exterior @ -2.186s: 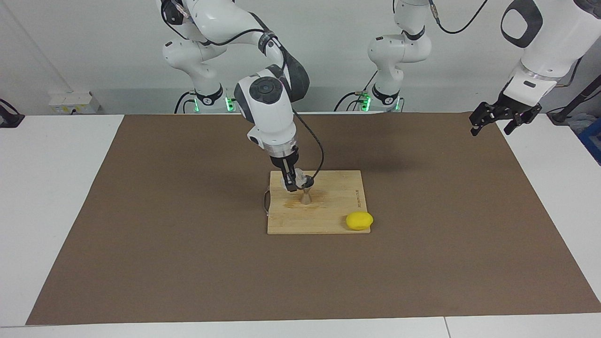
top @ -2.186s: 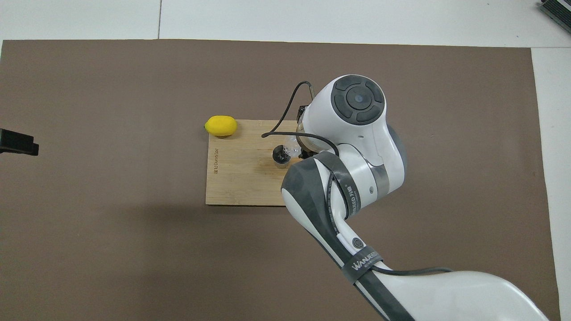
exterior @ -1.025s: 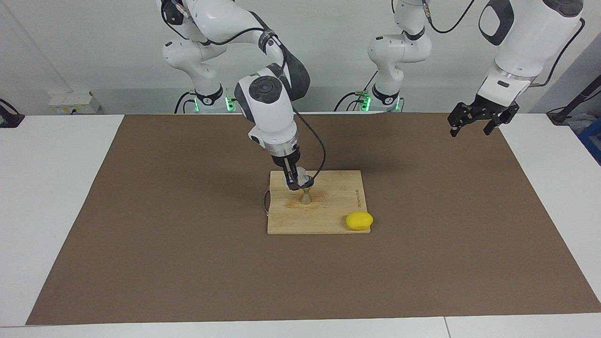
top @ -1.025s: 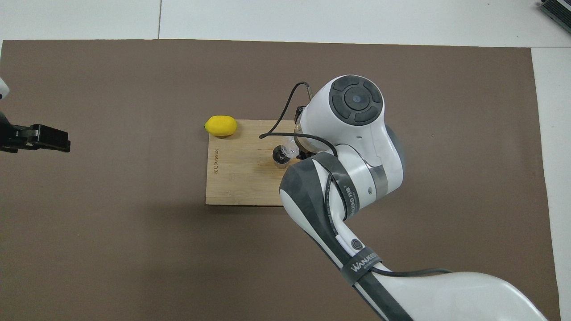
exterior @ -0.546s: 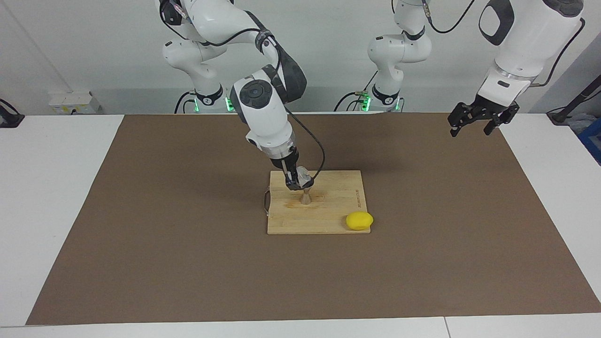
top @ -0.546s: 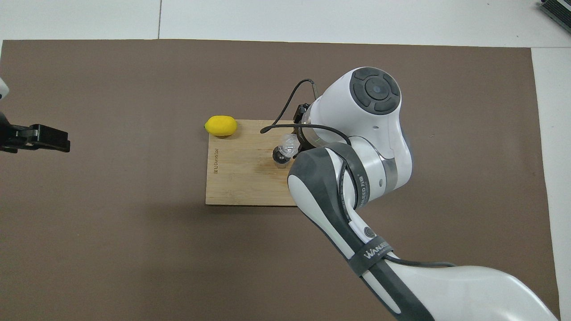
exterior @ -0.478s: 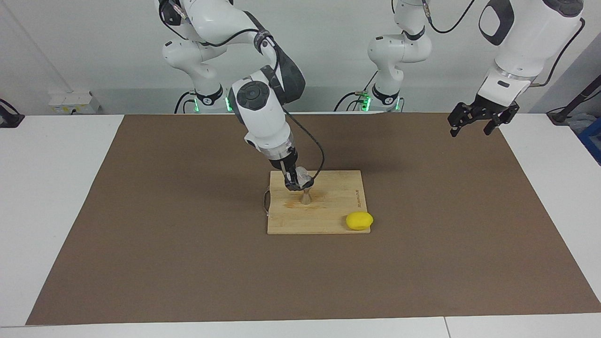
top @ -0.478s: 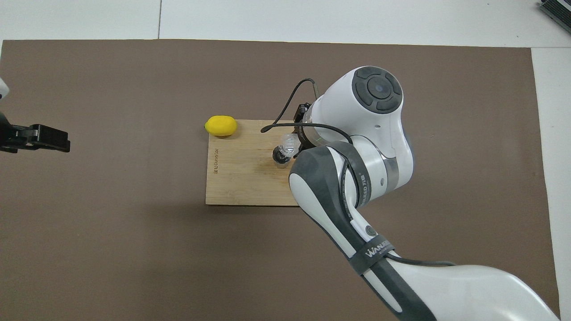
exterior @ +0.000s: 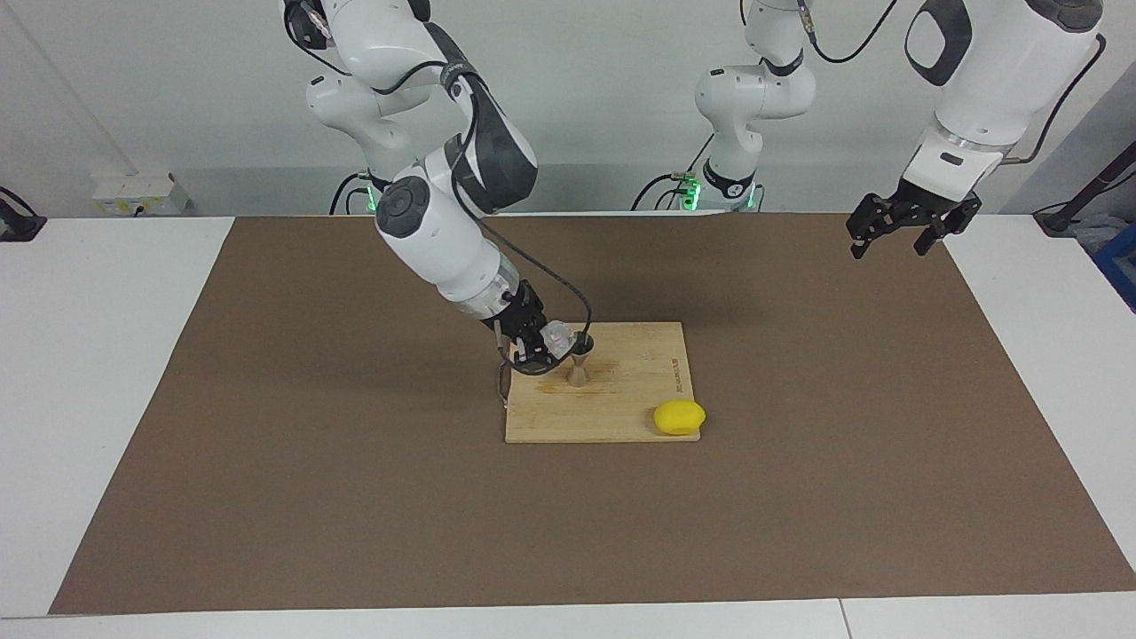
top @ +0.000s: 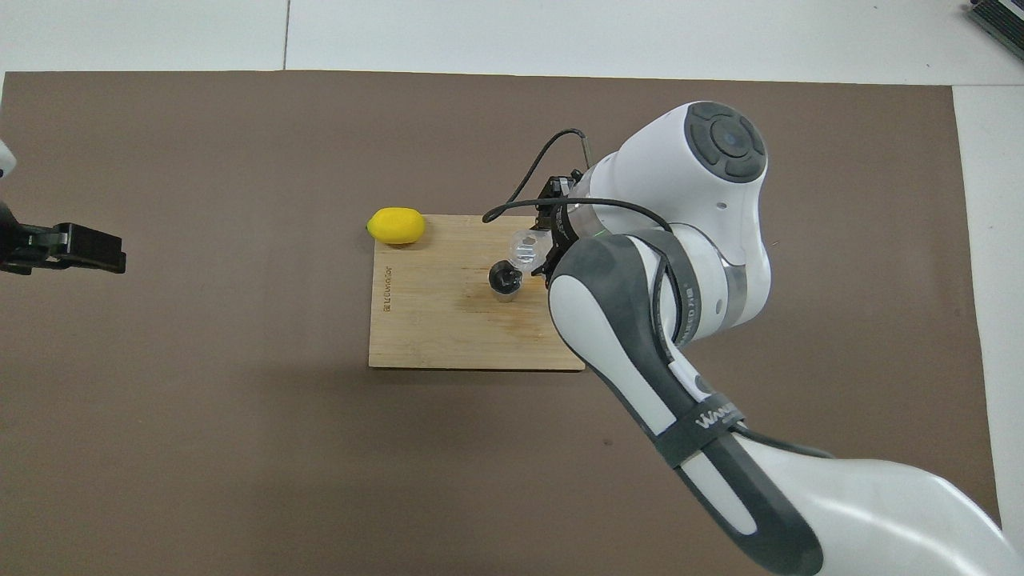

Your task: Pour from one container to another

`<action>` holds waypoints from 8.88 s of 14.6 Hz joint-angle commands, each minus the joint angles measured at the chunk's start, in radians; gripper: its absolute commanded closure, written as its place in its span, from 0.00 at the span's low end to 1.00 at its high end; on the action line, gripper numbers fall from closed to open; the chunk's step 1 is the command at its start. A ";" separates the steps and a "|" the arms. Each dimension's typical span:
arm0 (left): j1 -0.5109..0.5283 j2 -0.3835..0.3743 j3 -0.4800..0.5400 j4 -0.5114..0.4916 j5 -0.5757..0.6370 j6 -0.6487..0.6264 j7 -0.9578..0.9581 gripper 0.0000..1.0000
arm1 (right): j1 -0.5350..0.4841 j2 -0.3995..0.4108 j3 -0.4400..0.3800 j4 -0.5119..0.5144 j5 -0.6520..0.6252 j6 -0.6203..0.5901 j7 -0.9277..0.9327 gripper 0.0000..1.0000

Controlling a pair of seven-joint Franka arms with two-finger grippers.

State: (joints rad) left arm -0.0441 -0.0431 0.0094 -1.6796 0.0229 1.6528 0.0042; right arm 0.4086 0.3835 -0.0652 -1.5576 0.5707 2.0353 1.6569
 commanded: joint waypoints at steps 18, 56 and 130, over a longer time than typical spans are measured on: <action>-0.004 -0.011 0.004 -0.002 0.020 0.002 -0.032 0.00 | -0.451 0.034 0.008 -0.222 0.595 -0.225 -0.805 1.00; -0.007 0.005 0.007 -0.003 0.022 0.030 -0.033 0.00 | -0.567 0.204 0.007 -0.295 0.693 -0.196 -0.979 1.00; -0.005 0.000 0.007 -0.008 0.023 0.027 -0.035 0.00 | -0.313 -0.385 -0.027 0.007 -0.632 -0.544 -1.497 0.00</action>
State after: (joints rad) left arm -0.0440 -0.0351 0.0142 -1.6818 0.0233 1.6890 -0.0162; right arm 0.0950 -0.0067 -0.0878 -1.5934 -0.0657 1.5499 0.1914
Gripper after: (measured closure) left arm 0.000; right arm 0.000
